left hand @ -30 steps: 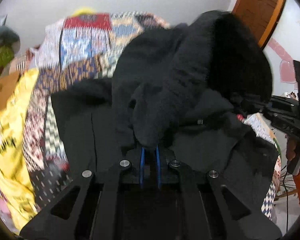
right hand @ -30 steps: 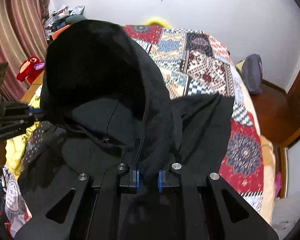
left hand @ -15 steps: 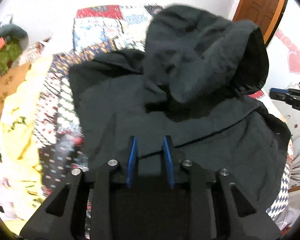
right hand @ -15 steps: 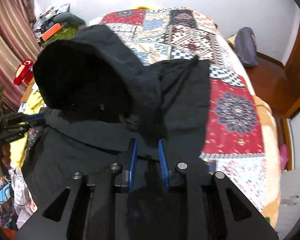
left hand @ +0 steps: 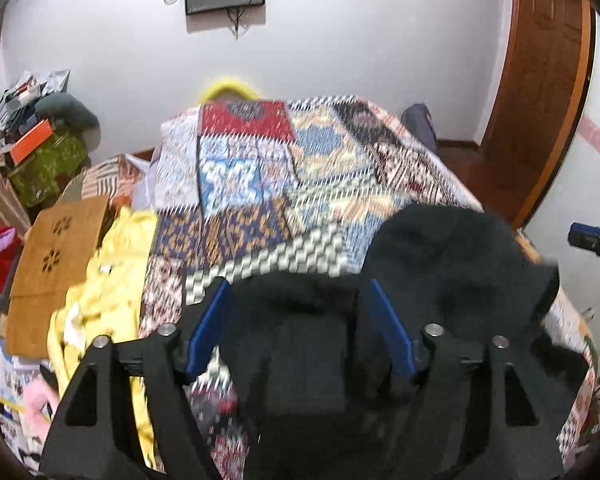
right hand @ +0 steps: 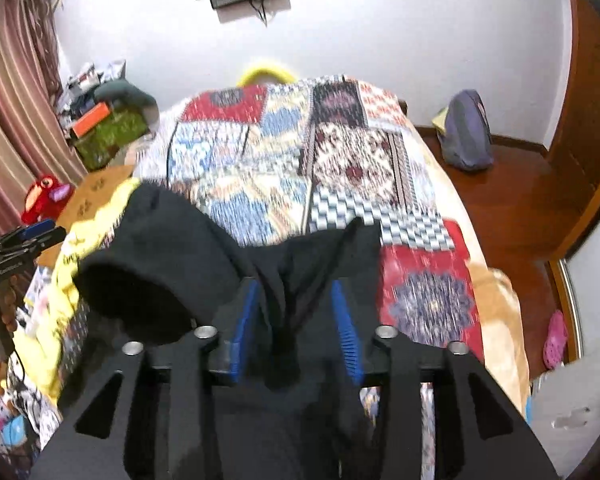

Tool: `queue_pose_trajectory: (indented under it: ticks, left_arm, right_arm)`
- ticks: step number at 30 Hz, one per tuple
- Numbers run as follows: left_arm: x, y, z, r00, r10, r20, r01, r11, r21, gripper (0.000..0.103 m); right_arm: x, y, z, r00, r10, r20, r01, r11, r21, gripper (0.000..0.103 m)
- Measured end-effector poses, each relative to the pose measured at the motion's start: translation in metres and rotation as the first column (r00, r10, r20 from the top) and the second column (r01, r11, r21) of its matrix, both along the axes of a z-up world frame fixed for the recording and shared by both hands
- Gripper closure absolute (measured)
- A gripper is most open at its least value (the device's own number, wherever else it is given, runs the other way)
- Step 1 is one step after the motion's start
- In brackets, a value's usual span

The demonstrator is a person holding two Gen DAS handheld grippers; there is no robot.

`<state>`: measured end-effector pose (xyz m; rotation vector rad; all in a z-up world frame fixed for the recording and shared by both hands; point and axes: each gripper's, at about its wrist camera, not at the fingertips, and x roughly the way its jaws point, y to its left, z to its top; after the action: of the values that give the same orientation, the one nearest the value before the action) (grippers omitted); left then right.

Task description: Fold large clothes

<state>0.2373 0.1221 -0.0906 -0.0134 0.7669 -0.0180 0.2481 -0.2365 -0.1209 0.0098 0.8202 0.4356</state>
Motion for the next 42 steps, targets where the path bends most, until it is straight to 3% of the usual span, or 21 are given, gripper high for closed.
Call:
queue_pose_trajectory:
  ticks: [6,10,15,25,29,32,36,42]
  left_arm:
    - [0.063,-0.007,-0.001,1.0,-0.014,-0.021,0.013,1.0,-0.027,0.025]
    - [0.104,-0.002,-0.025,0.994,0.005,-0.105,-0.013,0.997,-0.07,0.026]
    - [0.13,0.004,-0.062,0.976,-0.043,-0.215,0.002,0.982,-0.187,0.026]
    - [0.082,-0.017,-0.067,0.965,-0.187,-0.183,0.14,0.96,-0.241,0.026]
    - [0.052,-0.035,-0.059,0.957,-0.24,-0.164,0.211,0.962,-0.173,0.026]
    - [0.03,-0.048,-0.058,0.955,-0.258,-0.149,0.242,0.963,-0.119,0.026]
    - [0.002,-0.064,-0.069,0.952,-0.258,-0.166,0.258,0.966,-0.026,0.026]
    - [-0.025,-0.076,-0.098,0.946,-0.245,-0.212,0.256,0.966,0.026,0.026]
  right_arm:
    - [0.04,0.024,0.003,0.999,0.032,-0.035,-0.028,0.995,0.098,0.058]
    - [0.066,0.041,-0.008,0.994,0.053,-0.101,-0.039,0.991,0.129,0.058]
    - [0.088,0.06,-0.03,0.979,0.084,-0.186,-0.062,0.991,0.117,0.058]
    - [0.062,0.069,-0.047,0.962,0.159,-0.223,-0.137,0.985,0.108,0.058]
    - [0.042,0.065,-0.052,0.951,0.181,-0.251,-0.159,0.981,0.107,0.058]
    - [0.021,0.066,-0.056,0.954,0.18,-0.241,-0.175,0.984,0.045,0.058]
    - [-0.008,0.067,-0.063,0.96,0.188,-0.209,-0.199,0.98,-0.031,0.058]
    - [-0.028,0.064,-0.084,0.956,0.173,-0.236,-0.193,0.979,-0.063,0.057]
